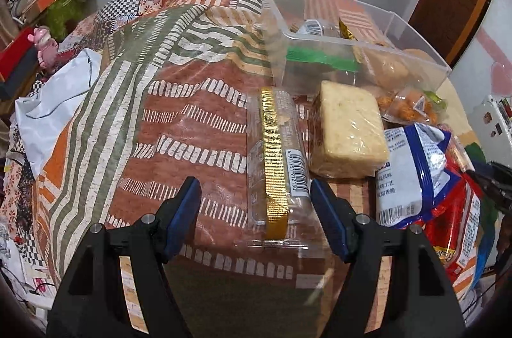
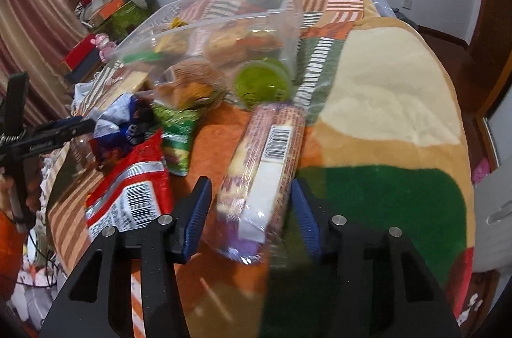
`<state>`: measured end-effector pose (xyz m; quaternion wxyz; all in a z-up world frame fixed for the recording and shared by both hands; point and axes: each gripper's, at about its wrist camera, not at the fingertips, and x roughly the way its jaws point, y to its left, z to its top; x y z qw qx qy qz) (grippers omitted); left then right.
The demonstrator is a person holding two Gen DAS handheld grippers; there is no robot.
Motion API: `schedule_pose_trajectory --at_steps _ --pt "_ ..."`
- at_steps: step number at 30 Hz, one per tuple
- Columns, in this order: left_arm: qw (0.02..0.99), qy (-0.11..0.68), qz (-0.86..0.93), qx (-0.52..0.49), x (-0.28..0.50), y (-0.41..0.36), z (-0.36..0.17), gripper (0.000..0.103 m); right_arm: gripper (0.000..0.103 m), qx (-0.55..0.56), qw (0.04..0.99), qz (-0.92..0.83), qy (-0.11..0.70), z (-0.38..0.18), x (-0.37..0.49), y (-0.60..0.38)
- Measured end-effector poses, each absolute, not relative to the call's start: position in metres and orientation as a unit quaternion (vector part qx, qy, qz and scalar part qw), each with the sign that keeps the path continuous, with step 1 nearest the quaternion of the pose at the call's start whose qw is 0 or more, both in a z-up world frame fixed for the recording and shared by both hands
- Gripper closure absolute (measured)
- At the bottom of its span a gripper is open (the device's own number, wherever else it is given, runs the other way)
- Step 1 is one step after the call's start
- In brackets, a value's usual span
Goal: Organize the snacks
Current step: 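Move both grippers back over the remaining snacks, then grasp the gold-striped biscuit pack with left gripper while right grasps the purple-ended wafer roll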
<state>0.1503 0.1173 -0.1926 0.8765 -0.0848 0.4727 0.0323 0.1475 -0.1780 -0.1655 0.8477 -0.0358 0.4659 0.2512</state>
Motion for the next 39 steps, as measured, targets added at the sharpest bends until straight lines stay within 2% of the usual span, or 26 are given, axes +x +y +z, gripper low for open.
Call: schedule_pose_trajectory --at_steps 3,12,14,16,17,24,39 --pt "0.879 0.470 0.035 -0.074 0.158 0.113 -0.193 0.033 0.056 -0.041 0.849 0.247 0.465 -0.168 0.151 -0.173" --pt "0.875 0.480 0.035 -0.054 0.187 0.103 -0.208 0.047 0.056 -0.034 0.853 0.224 0.471 -0.181 0.165 -0.162" --pt "0.877 0.476 0.034 -0.049 0.189 0.101 -0.211 0.052 0.056 -0.030 0.857 0.219 0.466 -0.181 0.164 -0.162" --pt "0.882 0.469 0.029 -0.043 0.188 0.098 -0.211 0.062 0.058 -0.028 0.859 0.217 0.464 -0.180 0.163 -0.163" --pt "0.883 0.466 0.031 -0.040 0.187 0.096 -0.211 0.062 0.061 -0.027 0.859 0.216 0.462 -0.179 0.162 -0.164" --pt "0.886 0.461 0.022 -0.052 0.174 0.098 -0.204 0.064 0.061 -0.010 0.862 0.220 0.457 -0.171 0.156 -0.177" --pt "0.920 0.386 0.009 -0.070 0.150 0.099 -0.128 0.064 0.061 0.009 0.896 0.238 0.376 -0.113 0.146 -0.184"
